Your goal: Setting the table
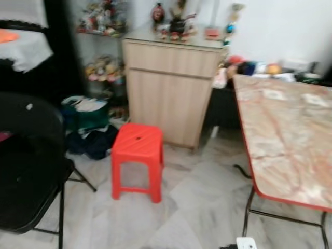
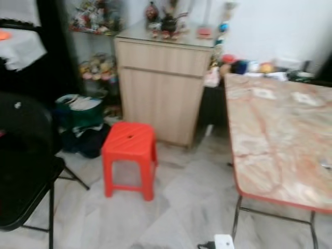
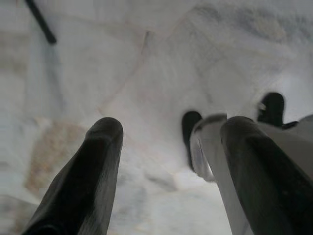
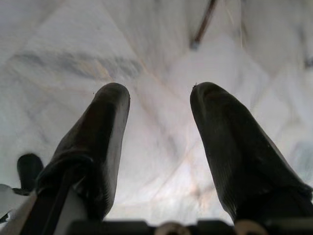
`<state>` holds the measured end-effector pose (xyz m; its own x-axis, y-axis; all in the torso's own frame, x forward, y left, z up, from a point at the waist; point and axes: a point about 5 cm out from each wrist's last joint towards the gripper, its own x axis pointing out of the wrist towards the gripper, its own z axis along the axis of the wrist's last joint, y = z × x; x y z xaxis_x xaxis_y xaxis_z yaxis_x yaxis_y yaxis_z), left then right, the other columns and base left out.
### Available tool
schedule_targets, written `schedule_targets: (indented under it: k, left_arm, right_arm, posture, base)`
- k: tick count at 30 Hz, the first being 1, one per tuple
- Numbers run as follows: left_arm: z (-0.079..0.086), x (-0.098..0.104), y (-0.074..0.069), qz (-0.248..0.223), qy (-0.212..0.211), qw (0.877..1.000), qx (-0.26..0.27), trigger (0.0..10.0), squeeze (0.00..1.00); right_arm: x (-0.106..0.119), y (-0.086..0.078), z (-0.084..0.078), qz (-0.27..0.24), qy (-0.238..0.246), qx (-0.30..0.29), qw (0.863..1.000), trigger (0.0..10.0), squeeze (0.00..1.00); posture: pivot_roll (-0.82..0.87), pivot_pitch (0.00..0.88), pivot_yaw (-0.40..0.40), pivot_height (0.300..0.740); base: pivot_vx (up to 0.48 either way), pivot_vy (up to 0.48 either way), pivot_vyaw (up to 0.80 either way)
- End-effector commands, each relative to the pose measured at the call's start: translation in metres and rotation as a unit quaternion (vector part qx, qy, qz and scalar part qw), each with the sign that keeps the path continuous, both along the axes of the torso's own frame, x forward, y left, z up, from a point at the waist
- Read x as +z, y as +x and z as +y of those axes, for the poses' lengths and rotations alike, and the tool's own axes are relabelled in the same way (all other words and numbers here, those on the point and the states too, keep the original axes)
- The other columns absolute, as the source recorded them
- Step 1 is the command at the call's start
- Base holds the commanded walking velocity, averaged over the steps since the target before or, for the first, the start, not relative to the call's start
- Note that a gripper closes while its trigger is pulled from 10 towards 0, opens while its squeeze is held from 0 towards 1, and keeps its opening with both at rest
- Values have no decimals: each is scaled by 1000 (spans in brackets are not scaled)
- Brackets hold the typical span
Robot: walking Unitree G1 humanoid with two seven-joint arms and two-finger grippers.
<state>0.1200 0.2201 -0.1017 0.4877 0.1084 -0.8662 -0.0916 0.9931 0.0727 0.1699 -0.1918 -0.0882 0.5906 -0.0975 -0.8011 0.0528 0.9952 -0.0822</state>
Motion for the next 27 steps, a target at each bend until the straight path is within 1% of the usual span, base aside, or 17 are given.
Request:
schedule_targets:
  k: [1,5,7,16,22,25,27]
  left_arm:
    - [-106,-6,9,20,-47,998,-45,10000,0]
    - [-104,-6,7,21,-46,998,-45,10000,0]
    - [-102,-6,8,20,-44,998,-44,10000,0]
    - [-96,-7,7,19,-34,998,-45,10000,0]
    - [-95,-7,6,20,-31,998,-46,10000,0]
    - [-95,-7,6,21,-31,998,-45,10000,0]
    - [-94,-7,6,21,-32,998,-43,10000,0]
  right_arm:
    - [-1,4,7,21,98,-51,994,10000,0]
    - [-1,3,9,19,106,-65,992,10000,0]
    - [-1,3,10,11,108,-79,991,10000,0]
    - [0,6,10,-2,115,-99,988,10000,0]
    - [0,6,8,-2,112,-103,988,10000,0]
    - [0,5,8,10,106,-92,990,10000,0]
    - [0,6,7,8,106,-86,991,10000,0]
  posture:
    - [27,0,34,740]
    - [25,0,37,740]
    - [25,0,41,740]
    - [30,0,36,740]
    - [36,0,27,740]
    - [37,0,25,740]
    - [39,0,22,740]
  base:
    - [0,0,-781]
    - [0,0,-764]
    - [0,0,0]
    - [0,0,0]
    - [0,-294,0]
    - [0,-309,0]
    - [0,-311,0]
